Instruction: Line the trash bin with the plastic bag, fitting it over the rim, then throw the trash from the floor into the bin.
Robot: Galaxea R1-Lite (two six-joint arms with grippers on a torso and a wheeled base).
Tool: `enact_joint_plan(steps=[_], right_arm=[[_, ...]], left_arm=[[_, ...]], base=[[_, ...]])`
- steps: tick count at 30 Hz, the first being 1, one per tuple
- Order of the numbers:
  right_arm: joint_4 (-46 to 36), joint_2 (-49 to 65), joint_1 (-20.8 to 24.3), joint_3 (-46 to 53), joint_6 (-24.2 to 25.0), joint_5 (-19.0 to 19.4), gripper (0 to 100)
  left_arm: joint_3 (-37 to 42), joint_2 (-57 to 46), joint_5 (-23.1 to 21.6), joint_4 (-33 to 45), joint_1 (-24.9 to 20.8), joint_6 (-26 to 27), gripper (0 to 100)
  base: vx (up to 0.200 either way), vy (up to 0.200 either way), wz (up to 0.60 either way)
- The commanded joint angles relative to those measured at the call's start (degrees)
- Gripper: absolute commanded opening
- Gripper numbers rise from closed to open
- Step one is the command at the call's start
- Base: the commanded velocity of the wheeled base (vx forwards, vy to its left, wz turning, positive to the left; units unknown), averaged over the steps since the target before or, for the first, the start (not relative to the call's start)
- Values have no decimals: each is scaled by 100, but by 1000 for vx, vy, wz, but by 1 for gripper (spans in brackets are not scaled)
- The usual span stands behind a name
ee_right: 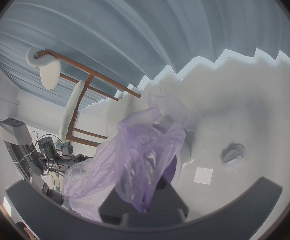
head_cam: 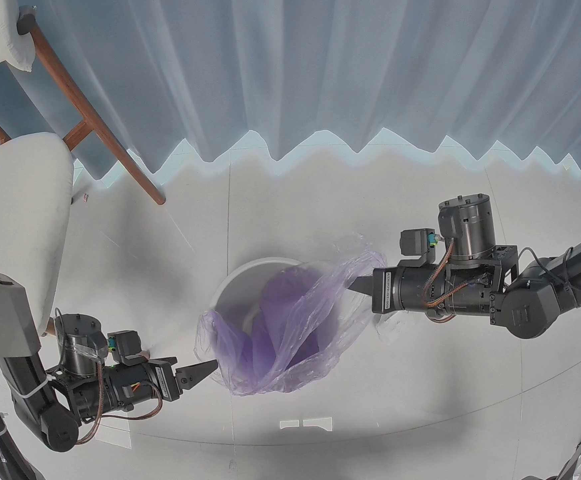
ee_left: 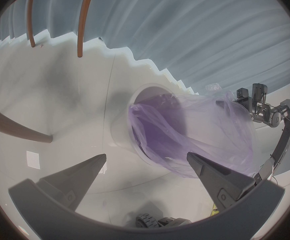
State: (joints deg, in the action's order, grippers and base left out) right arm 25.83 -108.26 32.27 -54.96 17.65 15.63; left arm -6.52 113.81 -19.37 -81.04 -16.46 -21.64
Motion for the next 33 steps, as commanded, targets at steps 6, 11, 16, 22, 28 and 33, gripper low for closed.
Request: enact_joint_plan(steps=[6, 11, 16, 22, 28, 33], right_arm=[[27, -2, -1, 73, 1, 2, 0], [27, 25, -1, 108, 1, 2, 0], [27, 25, -1, 117, 10, 2, 0], [27, 33, -1, 178, 10, 2, 0], [36, 60, -19, 248, 10, -7, 0], [80, 60, -142, 178, -16, -7, 0]], left_arm=[[-411, 801, 425, -140, -200, -16, 100], [-789, 1108, 469, -342, -209, -33, 100], [-991, 1205, 496, -500, -420, -42, 100], [-895, 1091, 636, -553, -560, -51, 0], [-534, 651, 645, -553, -525, -51, 0], [-288, 133, 645, -606, -455, -51, 0]], base=[[0, 0, 0], [0, 0, 0], [0, 0, 0], [0, 0, 0], [0, 0, 0], [0, 0, 0]])
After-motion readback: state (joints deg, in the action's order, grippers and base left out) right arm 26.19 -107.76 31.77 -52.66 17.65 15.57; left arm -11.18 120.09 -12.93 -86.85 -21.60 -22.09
